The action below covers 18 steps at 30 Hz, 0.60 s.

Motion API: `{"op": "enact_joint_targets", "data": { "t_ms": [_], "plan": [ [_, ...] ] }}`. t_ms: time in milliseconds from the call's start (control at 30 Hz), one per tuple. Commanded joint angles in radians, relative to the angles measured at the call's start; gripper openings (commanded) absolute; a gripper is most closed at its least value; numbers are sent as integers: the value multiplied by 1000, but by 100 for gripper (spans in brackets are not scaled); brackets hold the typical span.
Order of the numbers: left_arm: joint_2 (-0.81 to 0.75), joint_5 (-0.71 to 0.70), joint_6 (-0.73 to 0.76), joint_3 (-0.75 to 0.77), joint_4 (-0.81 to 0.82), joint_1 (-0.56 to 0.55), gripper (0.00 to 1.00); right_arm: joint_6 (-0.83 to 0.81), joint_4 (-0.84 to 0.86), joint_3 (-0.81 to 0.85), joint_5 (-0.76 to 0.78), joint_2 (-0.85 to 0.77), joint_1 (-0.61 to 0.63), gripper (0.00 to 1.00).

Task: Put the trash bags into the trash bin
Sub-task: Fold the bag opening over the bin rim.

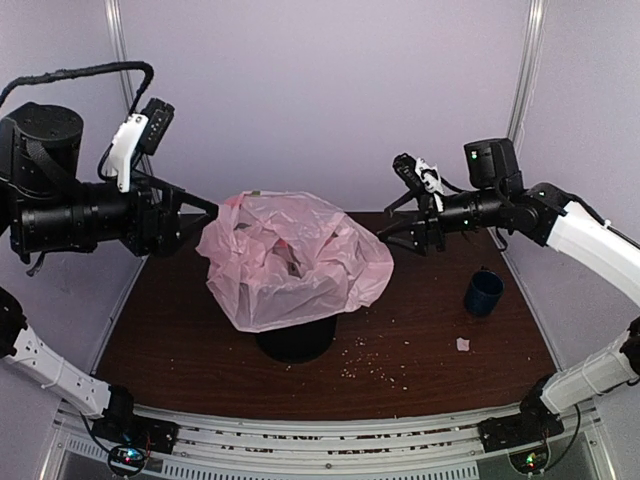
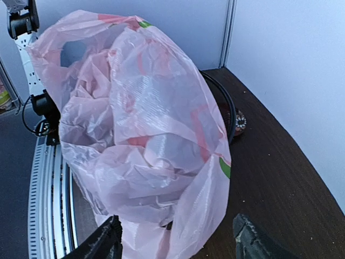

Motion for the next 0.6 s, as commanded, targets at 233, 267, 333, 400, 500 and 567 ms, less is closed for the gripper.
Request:
{"op": "enact_joint_targets", "data": {
  "t_ms": [233,267,333,400,500,567],
  "plan": [
    [150,9,-224,-42,-153,180,98,202,52,-37,30,79,-24,81],
    [143,28,-225,-61,-132,180,98,201,44,-43,28,80,-25,82],
    [129,42,-235,-91,-104,180,98,201,33,-57,27,86,-25,82],
    [134,25,-268,-101,-134,196,97,200,36,-75,41,91,-25,82],
    [117,5,-285,-155,-176,257,92,201,33,-94,59,113,-25,82],
    [101,0,-285,-195,-176,284,83,195,12,-95,27,136,-25,82]
  ]
}}
